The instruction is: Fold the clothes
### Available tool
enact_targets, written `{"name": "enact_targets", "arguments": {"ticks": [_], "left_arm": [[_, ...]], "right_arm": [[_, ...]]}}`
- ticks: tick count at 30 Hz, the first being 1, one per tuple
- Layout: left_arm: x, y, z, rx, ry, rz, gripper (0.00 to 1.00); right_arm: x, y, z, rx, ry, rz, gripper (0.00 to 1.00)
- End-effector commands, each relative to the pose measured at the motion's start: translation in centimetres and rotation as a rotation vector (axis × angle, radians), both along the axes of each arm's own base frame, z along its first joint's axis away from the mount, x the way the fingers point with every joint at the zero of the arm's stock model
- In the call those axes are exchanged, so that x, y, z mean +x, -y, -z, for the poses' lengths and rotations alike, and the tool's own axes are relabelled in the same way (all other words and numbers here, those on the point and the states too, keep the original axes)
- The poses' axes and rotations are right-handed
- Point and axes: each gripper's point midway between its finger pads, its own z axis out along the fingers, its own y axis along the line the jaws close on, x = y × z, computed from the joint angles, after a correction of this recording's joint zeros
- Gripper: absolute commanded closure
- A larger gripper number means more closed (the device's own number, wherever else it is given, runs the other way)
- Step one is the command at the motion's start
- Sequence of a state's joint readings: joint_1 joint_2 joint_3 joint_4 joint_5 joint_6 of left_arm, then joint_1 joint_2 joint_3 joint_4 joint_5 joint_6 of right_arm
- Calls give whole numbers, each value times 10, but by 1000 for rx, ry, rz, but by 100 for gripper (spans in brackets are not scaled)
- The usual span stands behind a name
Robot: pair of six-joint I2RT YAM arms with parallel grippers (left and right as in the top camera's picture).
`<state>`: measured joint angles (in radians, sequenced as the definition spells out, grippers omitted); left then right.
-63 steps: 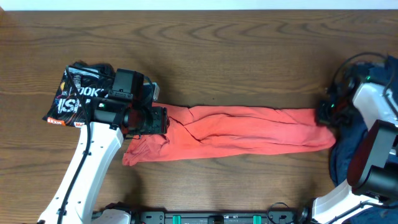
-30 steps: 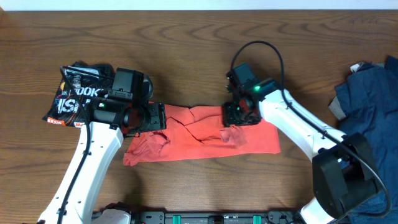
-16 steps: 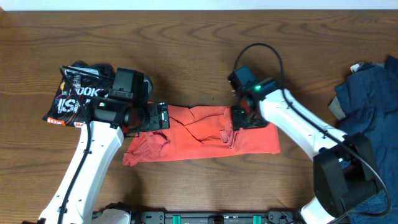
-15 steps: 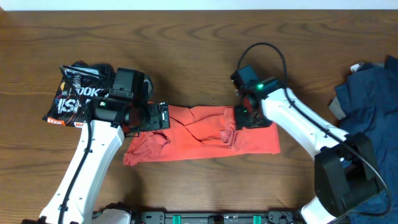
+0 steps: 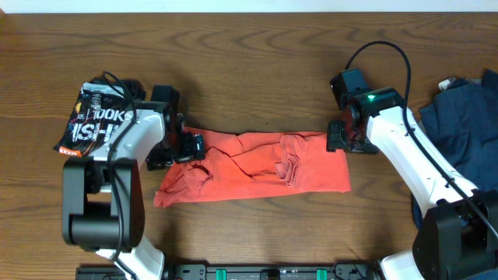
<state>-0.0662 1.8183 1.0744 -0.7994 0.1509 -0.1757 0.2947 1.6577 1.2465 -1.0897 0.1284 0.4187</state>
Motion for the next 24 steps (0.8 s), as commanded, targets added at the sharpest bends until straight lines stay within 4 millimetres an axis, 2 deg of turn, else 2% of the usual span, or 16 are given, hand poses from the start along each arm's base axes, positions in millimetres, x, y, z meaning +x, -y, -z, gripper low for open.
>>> {"name": "enact_targets", "arguments": {"ticks": [1, 2, 4, 5, 7, 9, 13, 18, 21, 24], "left_arm": [[-10, 2, 14, -18, -62, 22, 3], [-12, 6, 17, -36, -77, 20, 9], [-16, 14, 21, -81, -98, 18, 30], [-19, 18, 22, -104, -108, 20, 43], [-24, 23, 21, -134, -124, 34, 75], [-26, 22, 18, -133, -135, 31, 92], [-20, 4, 2, -95, -142, -5, 94], [2, -52, -38, 36, -112, -138, 94], [15, -76, -70, 48, -67, -218, 94], [19, -79, -99, 25, -47, -258, 94]], "right_arm": [[4, 4, -6, -8, 21, 24, 36], [5, 4, -6, -7, 22, 24, 36], [5, 4, -6, -7, 22, 24, 36], [5, 4, -6, -7, 22, 24, 36], [4, 4, -6, -7, 21, 24, 36], [4, 4, -6, -8, 21, 24, 37], [5, 7, -6, -23, 27, 27, 37], [9, 22, -7, -62, 37, 58, 37], [10, 35, -8, -73, 35, 79, 36], [11, 47, -7, -74, 30, 104, 36]]}}
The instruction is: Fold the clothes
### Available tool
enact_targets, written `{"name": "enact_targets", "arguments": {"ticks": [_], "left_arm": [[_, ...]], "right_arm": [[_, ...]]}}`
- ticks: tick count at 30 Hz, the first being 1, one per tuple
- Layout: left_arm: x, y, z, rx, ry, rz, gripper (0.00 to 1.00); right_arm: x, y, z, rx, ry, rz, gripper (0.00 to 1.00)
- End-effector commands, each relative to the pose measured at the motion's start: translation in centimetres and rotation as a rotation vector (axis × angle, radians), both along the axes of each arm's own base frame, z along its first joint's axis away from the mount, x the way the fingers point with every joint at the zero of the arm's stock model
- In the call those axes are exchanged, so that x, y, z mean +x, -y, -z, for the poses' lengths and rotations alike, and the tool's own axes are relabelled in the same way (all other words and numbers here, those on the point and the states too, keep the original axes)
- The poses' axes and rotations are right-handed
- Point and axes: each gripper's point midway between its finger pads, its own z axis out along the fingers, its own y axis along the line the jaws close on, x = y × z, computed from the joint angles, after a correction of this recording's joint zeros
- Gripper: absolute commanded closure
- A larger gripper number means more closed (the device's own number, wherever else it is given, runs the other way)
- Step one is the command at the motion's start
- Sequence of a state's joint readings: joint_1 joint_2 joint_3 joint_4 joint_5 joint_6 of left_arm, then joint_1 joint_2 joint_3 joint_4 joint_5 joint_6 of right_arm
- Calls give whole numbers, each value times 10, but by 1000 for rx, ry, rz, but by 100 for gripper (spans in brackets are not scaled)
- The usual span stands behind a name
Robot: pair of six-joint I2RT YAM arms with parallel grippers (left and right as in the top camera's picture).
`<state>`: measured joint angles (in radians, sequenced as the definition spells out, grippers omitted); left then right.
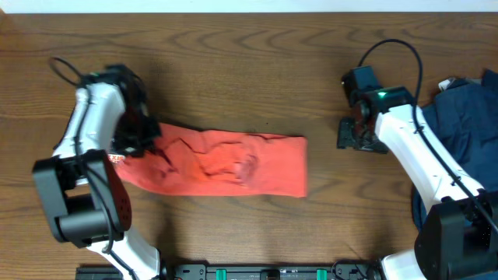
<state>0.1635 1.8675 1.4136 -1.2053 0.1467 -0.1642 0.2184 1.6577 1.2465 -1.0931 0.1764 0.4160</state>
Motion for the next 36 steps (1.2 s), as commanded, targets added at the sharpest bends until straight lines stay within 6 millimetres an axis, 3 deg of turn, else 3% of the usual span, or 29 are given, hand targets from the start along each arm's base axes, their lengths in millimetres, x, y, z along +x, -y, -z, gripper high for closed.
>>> {"name": "enact_targets", "arguments": {"ticks": [1, 5, 8, 14, 20, 24, 27, 29, 32, 34, 36], "left_arm": [[8, -2, -40, 11, 66, -36, 94], [-1, 44, -61, -94, 68, -9, 94], [-3, 80, -65, -97, 73, 55, 94], [-4, 171, -54, -108, 124, 249, 94], [-16, 246, -37, -129, 154, 345, 94], [-26, 277, -29, -144, 169, 412, 87], [-34, 291, -24, -151, 156, 413, 65], [-41, 313, -29, -249, 152, 437, 63], [-45, 344, -57, -463, 186, 536, 61], [-35, 341, -80, -502, 246, 562, 61], [-22, 324, -103, -493, 316, 559, 61]], "right_arm": [[6, 21, -6, -27, 21, 42, 37], [7, 34, -6, -30, 17, 61, 36], [5, 37, -6, -31, 9, 62, 36], [4, 38, -6, -33, 3, 55, 36], [4, 36, -6, -27, 0, 44, 37], [4, 35, -6, -20, -3, 28, 37], [3, 33, -5, -10, -9, 3, 36], [3, 30, -5, 6, -12, -9, 37], [5, 22, -3, 51, -12, -39, 36], [6, 10, -2, 110, -13, -90, 36], [6, -5, -2, 189, -16, -168, 36]]}}
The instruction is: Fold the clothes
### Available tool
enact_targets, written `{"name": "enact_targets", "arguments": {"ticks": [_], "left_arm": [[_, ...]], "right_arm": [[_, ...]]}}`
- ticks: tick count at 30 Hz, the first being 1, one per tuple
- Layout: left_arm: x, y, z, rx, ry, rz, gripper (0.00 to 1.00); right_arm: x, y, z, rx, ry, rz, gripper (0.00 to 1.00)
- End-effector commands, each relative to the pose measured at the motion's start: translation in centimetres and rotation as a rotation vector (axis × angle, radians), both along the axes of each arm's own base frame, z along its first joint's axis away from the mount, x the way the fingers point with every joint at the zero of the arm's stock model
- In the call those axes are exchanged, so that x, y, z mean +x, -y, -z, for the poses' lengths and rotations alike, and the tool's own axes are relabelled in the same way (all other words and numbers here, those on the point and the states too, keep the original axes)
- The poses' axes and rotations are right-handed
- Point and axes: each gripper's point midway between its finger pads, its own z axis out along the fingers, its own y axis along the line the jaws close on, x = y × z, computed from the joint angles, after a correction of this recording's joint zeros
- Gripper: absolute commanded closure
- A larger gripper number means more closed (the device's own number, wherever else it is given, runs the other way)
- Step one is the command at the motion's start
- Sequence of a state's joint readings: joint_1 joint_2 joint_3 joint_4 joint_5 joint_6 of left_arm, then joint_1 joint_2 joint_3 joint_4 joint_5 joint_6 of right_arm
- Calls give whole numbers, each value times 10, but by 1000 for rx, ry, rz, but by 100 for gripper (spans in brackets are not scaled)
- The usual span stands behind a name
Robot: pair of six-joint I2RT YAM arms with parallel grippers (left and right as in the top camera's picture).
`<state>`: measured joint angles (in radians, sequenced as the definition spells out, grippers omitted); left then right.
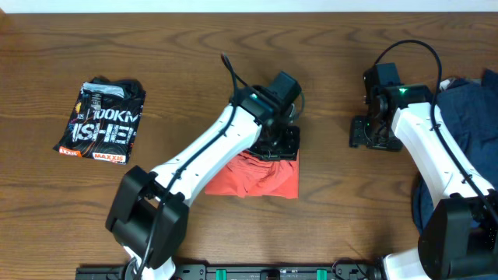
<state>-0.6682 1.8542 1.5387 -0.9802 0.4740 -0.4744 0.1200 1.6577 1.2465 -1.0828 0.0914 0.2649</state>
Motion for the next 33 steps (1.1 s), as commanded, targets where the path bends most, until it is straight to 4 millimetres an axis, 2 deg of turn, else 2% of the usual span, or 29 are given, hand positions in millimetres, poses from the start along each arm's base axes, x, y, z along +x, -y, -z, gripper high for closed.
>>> {"name": "enact_targets", "arguments": {"ticks": [1, 3, 6, 8, 10, 15, 19, 22, 26, 27, 28, 29, 30, 33], "left_arm": [[23, -20, -62, -113, 132, -2, 60], [39, -58, -78, -52, 203, -95, 60], [57, -128, -92, 91, 284, -257, 60], [64, -168, -97, 161, 303, -354, 59], [68, -197, -97, 186, 289, -434, 57], [77, -255, -87, 224, 241, -601, 44], [80, -295, -83, 240, 215, -715, 43], [77, -313, -82, 248, 200, -767, 42], [75, -322, -81, 254, 190, -794, 41], [75, -323, -81, 254, 190, -796, 41], [75, -323, -81, 254, 190, -795, 40], [75, -323, -81, 254, 190, -795, 40], [75, -323, -81, 254, 190, -795, 40], [75, -323, -81, 254, 188, -795, 40]], "right_arm": [[3, -29, -5, 162, 6, -151, 36], [2, -54, -8, 275, 14, -249, 36], [0, -99, -19, 464, 51, -399, 38], [0, -126, -27, 548, 80, -469, 39], [-1, -153, -32, 592, 113, -542, 39], [-16, -214, -38, 606, 167, -744, 32], [-27, -249, -30, 526, 198, -868, 28], [-34, -274, -15, 468, 212, -940, 24], [-42, -293, 12, 423, 184, -962, 26], [-42, -296, 21, 403, 173, -946, 32], [-42, -297, 28, 388, 166, -937, 48], [-43, -297, 34, 372, 156, -931, 81], [-44, -295, 38, 358, 142, -924, 99], [-51, -282, 33, 350, 90, -838, 99]]}}
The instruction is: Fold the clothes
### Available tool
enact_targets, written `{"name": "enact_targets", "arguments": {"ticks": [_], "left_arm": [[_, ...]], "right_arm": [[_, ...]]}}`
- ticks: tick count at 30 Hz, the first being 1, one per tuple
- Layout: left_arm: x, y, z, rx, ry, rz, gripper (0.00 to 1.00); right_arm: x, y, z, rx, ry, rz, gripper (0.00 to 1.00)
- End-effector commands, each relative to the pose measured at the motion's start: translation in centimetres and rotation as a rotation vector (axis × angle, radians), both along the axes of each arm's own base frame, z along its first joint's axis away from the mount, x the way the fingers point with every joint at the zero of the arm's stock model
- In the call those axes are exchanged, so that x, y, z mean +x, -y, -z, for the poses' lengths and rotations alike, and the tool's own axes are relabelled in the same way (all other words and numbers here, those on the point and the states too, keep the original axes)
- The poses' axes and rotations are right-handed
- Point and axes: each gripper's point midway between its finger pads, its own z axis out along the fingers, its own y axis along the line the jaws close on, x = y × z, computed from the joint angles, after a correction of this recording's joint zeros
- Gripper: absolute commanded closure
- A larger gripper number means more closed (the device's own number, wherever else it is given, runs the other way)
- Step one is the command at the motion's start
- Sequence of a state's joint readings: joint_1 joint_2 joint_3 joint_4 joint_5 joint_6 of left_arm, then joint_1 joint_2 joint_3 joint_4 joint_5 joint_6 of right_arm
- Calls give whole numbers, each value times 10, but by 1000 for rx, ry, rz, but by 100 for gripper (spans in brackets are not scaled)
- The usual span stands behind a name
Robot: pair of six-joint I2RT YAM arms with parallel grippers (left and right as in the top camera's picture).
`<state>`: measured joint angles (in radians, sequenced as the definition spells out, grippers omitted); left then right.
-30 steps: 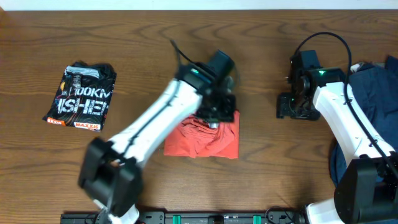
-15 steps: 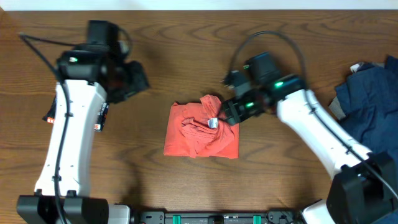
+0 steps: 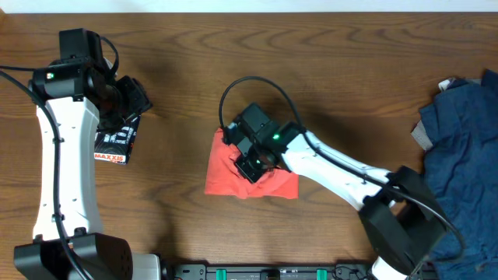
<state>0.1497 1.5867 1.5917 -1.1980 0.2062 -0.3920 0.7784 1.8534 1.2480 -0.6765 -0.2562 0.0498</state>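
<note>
A red garment (image 3: 268, 185) lies folded into a compact block at the table's middle. My right gripper (image 3: 250, 162) reaches in from the lower right and sits on the block's upper left part; its fingers are dark against the cloth, so their state is unclear. My left gripper (image 3: 131, 97) hovers at the far left, over the top of a folded black printed shirt (image 3: 115, 144), and nothing shows between its fingers.
A heap of dark blue clothes (image 3: 459, 132) fills the right edge of the wooden table (image 3: 327, 70). The right arm's black cable (image 3: 257, 82) loops above the red garment. The left arm's body runs down the left side.
My left arm has left the red garment's right end and now stands at the far left over the black shirt. My right gripper has moved from the right side onto the red garment.
The red garment first lay as a long strip with a gripper at each end. Then it sat further left, held only at its left end. Then its left end lay over its right end, halved. Now the right gripper is on the block.
</note>
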Motion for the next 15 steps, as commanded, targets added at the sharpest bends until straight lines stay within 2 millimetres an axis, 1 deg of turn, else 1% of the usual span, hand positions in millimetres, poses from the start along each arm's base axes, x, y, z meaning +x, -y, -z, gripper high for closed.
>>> {"name": "enact_targets", "arguments": {"ticks": [1, 4, 5, 7, 8, 10, 12, 13, 15], "left_arm": [[-3, -2, 4, 5, -14, 1, 40], [-5, -2, 5, 6, -21, 8, 40], [-6, -1, 6, 5, -26, 8, 40], [-8, -1, 7, 3, -38, 9, 40], [-10, -1, 8, 2, -45, 9, 40], [-13, 0, 8, 0, -59, 10, 39], [-17, 1, 9, 0, -73, 19, 40], [-19, 2, 10, -1, -83, 23, 40], [-22, 4, 10, -3, -96, 33, 39]], "right_arm": [[7, 13, -15, -36, 2, 124, 99], [10, 43, -34, -97, 19, 236, 98], [11, 55, -39, -125, 31, 262, 96], [12, 77, -46, -184, 45, 298, 87], [12, 87, -46, -218, 46, 311, 85], [7, 106, -42, -293, 34, 328, 84], [0, 125, -35, -369, 8, 339, 82], [-3, 131, -31, -396, 0, 345, 77], [-6, 145, -22, -444, -7, 398, 75]]}}
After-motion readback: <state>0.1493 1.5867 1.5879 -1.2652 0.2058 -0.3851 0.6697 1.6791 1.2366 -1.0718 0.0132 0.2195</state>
